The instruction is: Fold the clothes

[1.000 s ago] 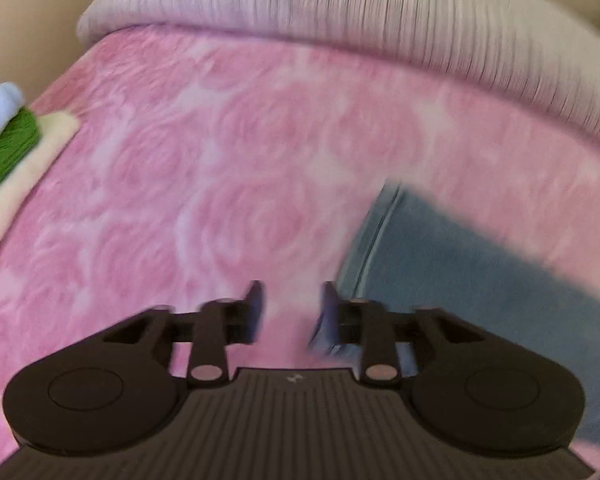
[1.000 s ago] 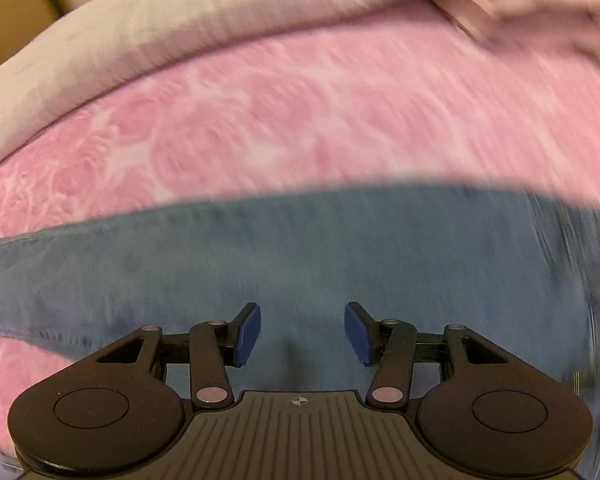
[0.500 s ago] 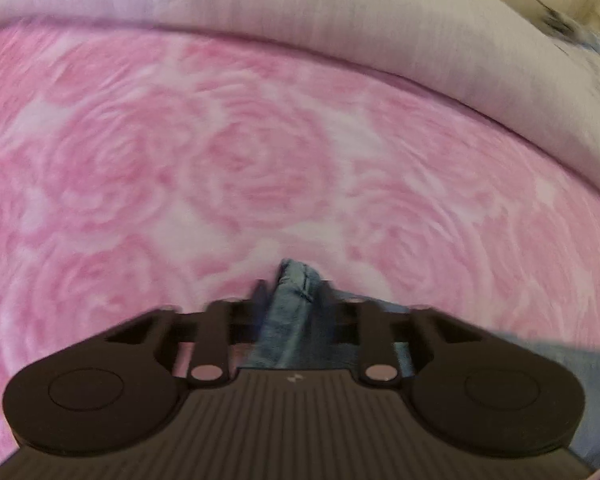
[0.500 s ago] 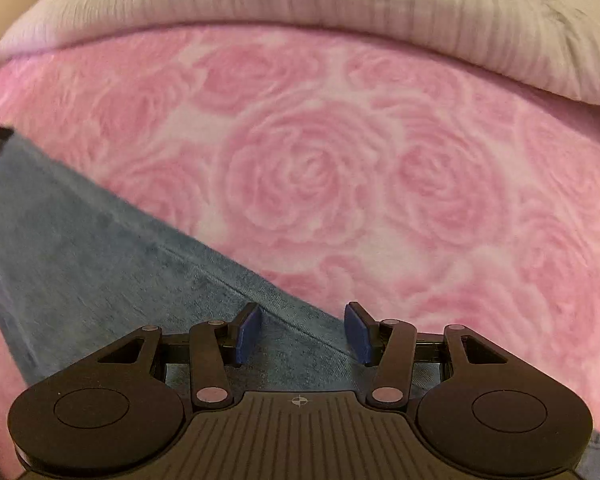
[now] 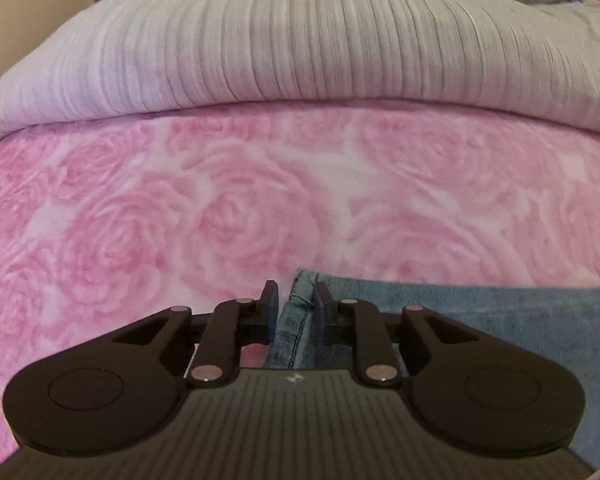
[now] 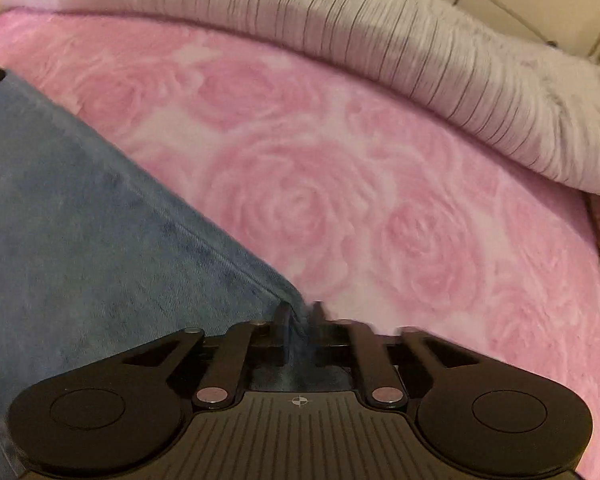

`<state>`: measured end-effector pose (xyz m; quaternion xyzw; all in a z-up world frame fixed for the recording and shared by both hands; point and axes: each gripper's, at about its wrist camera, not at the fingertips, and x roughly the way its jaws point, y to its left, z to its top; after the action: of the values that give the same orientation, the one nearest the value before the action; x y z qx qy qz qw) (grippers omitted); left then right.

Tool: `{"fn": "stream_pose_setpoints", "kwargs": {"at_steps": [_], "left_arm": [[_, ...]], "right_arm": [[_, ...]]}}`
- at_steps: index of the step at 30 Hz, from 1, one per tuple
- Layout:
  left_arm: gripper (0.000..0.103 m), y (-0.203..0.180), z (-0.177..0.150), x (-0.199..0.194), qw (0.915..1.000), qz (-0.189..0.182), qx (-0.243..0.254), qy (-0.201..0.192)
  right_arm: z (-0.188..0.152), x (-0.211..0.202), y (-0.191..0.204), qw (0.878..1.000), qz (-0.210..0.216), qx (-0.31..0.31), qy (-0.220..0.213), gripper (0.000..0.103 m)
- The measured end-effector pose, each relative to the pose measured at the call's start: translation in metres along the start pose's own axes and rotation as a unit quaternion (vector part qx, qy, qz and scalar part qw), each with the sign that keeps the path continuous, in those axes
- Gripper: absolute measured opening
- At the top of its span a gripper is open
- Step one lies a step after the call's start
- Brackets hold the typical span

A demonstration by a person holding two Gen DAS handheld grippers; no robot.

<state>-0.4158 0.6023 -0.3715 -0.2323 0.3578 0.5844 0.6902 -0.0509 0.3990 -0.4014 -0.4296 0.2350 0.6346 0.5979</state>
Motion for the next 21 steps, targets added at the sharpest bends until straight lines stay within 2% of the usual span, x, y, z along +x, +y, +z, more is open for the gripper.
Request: {"fn": "stream_pose_setpoints", "kwargs": {"at_steps": [1, 3, 5, 6, 8, 9, 10, 11, 13, 15, 17, 18, 21], "left_arm": [[0.022, 0.004, 0.002, -0.006, 0.9998, 0.015, -0.014, -0.006], [0.019, 0.019, 0.002, -0.022, 0.9982, 0.03, -0.048, -0.019], [0.018, 0.035, -0.003, -0.038, 0.9963, -0.003, -0.085, -0.009], [0.018, 0.039, -0.009, -0.046, 0.9958, -0.025, -0.088, -0.002], [0.018, 0.036, -0.024, -0.056, 0.9973, -0.046, -0.055, 0.014], [0.018, 0.031, -0.033, -0.052, 0.9978, -0.047, -0.031, 0.036], [0.022, 0.026, -0.044, -0.048, 0.9971, -0.046, -0.005, 0.061], [0.025, 0.025, -0.049, -0.045, 0.9971, -0.037, -0.007, 0.067], [0.026, 0.024, -0.06, -0.042, 0.997, -0.018, -0.018, 0.073], [0.025, 0.019, -0.058, -0.054, 0.9967, 0.002, -0.036, 0.072], [0.021, 0.014, -0.056, -0.067, 0.9958, 0.022, -0.054, 0.071], [0.021, 0.009, -0.057, -0.077, 0.9961, 0.019, -0.05, 0.07], [0.021, -0.012, -0.069, -0.109, 0.995, -0.039, -0.041, 0.082]], "right_arm": [[0.001, -0.004, 0.001, 1.0, -0.01, 0.014, 0.001, 0.029], [-0.003, -0.027, -0.011, 0.997, -0.007, 0.077, -0.003, 0.036], [-0.013, -0.05, -0.025, 0.989, 0.002, 0.147, 0.007, 0.037], [-0.022, -0.062, -0.031, 0.983, 0.01, 0.183, 0.023, 0.037], [-0.049, -0.084, -0.039, 0.97, 0.01, 0.237, 0.043, 0.037], [-0.068, -0.095, -0.038, 0.963, 0.006, 0.262, 0.056, 0.037], [-0.083, -0.1, -0.033, 0.958, 0.011, 0.276, 0.074, 0.037], [-0.098, -0.104, -0.026, 0.953, 0.018, 0.287, 0.094, 0.037], [-0.119, -0.113, -0.005, 0.951, 0.03, 0.282, 0.123, 0.037], [-0.122, -0.132, 0.014, 0.961, 0.047, 0.25, 0.111, 0.037], [-0.127, -0.151, 0.024, 0.96, 0.072, 0.248, 0.11, 0.037], [-0.132, -0.161, 0.023, 0.958, 0.07, 0.257, 0.107, 0.037], [-0.156, -0.19, 0.003, 0.948, 0.032, 0.295, 0.115, 0.037]]}}
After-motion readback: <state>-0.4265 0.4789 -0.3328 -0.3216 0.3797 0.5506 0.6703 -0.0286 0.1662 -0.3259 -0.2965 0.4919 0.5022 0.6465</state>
